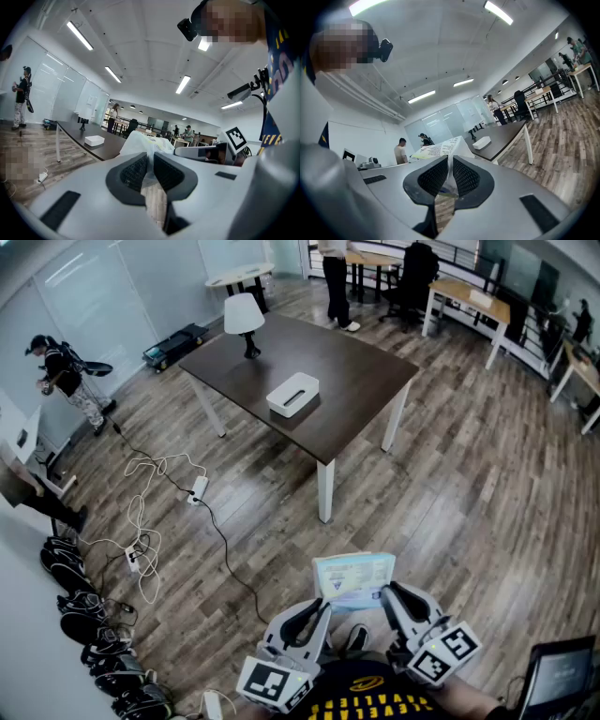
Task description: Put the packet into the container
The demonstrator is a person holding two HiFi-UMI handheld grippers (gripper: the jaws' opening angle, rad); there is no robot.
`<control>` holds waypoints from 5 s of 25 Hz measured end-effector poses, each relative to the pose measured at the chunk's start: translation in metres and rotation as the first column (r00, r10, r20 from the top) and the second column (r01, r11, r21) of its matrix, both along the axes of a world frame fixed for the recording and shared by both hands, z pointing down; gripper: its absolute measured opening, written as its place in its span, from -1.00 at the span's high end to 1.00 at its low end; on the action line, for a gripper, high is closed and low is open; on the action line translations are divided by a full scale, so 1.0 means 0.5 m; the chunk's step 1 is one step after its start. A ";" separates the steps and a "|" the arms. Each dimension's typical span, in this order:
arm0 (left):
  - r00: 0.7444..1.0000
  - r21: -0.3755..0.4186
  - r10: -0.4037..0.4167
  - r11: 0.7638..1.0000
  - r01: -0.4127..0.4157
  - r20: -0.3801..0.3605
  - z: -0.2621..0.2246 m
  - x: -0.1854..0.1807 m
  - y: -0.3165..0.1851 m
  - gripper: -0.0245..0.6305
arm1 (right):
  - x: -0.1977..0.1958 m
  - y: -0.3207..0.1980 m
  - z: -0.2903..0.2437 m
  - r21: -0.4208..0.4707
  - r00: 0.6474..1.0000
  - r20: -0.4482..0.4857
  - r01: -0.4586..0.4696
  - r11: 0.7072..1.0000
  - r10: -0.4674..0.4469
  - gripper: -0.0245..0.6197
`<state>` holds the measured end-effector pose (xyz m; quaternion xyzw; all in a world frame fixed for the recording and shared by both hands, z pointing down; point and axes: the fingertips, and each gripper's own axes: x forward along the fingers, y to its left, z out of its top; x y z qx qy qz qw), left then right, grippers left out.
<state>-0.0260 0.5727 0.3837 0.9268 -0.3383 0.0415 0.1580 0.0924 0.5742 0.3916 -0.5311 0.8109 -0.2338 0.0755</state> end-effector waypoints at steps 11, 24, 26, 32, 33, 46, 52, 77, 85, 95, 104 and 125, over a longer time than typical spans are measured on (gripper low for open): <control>0.999 0.017 -0.030 0.999 0.031 -0.025 -0.013 0.011 -0.005 0.78 | 0.007 -0.001 -0.005 0.008 1.000 0.012 0.026 1.000 -0.026 0.80; 0.996 -0.014 -0.091 0.996 0.091 -0.007 0.004 0.054 0.002 0.78 | 0.051 -0.013 0.014 -0.012 0.996 0.045 0.083 0.996 -0.083 0.80; 0.996 -0.014 -0.094 0.996 0.094 -0.011 0.011 0.057 0.011 0.78 | 0.052 -0.011 0.013 -0.010 0.994 0.052 0.096 0.995 -0.095 0.80; 0.991 -0.014 -0.130 0.991 0.130 -0.003 0.007 0.053 0.009 0.78 | 0.049 -0.019 0.013 -0.006 0.990 0.066 0.125 0.992 -0.125 0.80; 0.991 -0.019 -0.134 0.991 0.134 0.002 0.011 0.052 0.006 0.78 | 0.048 -0.024 0.015 -0.009 0.989 0.068 0.130 0.991 -0.129 0.80; 0.998 -0.065 -0.066 0.996 0.066 -0.002 0.051 0.028 -0.190 0.78 | 0.029 -0.217 0.041 -0.043 0.997 0.020 0.074 0.996 -0.073 0.80; 0.999 -0.049 -0.019 0.999 0.018 -0.026 0.043 -0.019 -0.341 0.78 | -0.021 -0.355 0.030 -0.045 1.000 -0.004 0.027 0.999 -0.027 0.80; 0.997 -0.083 -0.016 0.996 0.010 -0.069 0.070 -0.119 -0.683 0.78 | -0.121 -0.698 0.056 -0.097 1.000 -0.003 0.013 0.995 -0.014 0.80; 0.994 -0.102 -0.086 0.992 0.079 -0.067 0.065 -0.077 -0.818 0.78 | -0.079 -0.849 0.058 -0.086 0.995 0.034 0.094 0.992 -0.091 0.80; 0.991 -0.114 -0.127 0.986 0.121 -0.047 0.054 0.047 -0.954 0.78 | 0.041 -1.001 0.053 -0.093 0.988 0.047 0.149 0.985 -0.145 0.81; 0.985 -0.133 -0.170 0.977 0.165 -0.033 0.067 0.122 -1.026 0.78 | 0.112 -1.086 0.071 -0.107 0.979 0.051 0.203 0.973 -0.198 0.81; 0.995 -0.245 -0.090 0.967 0.075 -0.048 0.172 0.086 -1.255 0.78 | 0.071 -1.318 0.177 -0.223 0.979 -0.030 0.188 0.956 -0.199 0.81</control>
